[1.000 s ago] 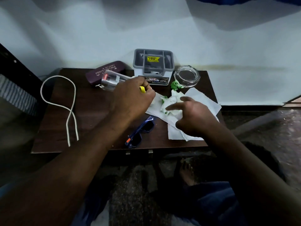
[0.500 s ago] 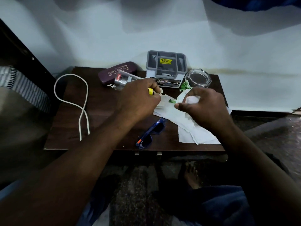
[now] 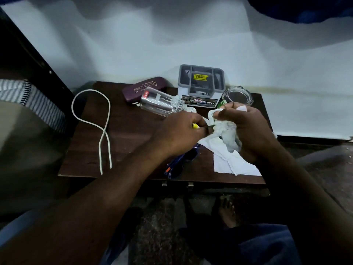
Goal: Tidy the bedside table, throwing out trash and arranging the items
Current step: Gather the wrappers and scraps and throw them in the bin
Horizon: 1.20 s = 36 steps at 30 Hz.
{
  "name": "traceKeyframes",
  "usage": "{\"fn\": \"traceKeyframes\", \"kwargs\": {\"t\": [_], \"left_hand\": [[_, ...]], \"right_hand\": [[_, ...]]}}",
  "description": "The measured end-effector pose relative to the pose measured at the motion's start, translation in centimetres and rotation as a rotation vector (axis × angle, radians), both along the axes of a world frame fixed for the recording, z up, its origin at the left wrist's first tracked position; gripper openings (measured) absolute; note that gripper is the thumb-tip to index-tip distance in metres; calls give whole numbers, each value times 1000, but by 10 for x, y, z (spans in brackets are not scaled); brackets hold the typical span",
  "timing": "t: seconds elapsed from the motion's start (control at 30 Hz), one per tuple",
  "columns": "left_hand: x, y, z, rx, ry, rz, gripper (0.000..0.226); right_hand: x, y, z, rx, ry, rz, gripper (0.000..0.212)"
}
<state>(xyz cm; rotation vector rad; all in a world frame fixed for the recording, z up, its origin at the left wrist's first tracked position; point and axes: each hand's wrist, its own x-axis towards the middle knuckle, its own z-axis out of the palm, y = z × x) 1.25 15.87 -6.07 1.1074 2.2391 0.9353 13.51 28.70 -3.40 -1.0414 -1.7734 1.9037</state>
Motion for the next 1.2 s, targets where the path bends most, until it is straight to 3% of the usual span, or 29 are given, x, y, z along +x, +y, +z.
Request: {"fn": "traceKeyframes", "kwargs": {"t": [0.1,0.17,0.3,0.37,0.53,0.63,0.77,0.87,1.03,1.1,1.2], "left_hand": [[6,1,-2,68,-90,8,7],[7,1,-2,90,-110,44,13],[4,-2,0,104,-127,27,29],[4,-4,1,92,-118,18,32],[3,-4,2,98,-84,78,8],[-1,-4,2,82,-40,115,10],[-7,-6,1,38,21,134,8],[-14,-8,2,-15,97,154,8],[-49,-16,7,-63,186,330,7],[-65,-22,5,-78,142,419,21],[-74,-26,-1,-109,112,478,51]], "right_hand": [[-4,-2,-1,-67,41,22,15],[-6,-4,-1,-108,62,38,15],[-7,-6,-5,-157,77,87,36],[-8,-9,-7,-107,50,68,36],[-11,-8,-7,73,14,-63,19],[-12,-7,-7,169,-43,-72,25],[-20,-14,-7,232,-58,-65,14],[-25,-18,-9,226,-115,-108,40],[-31,-18,-7,168,-78,-137,52],[-34,-17,-8,154,-99,-149,39],[-41,-21,-13,163,-180,-109,49]]}}
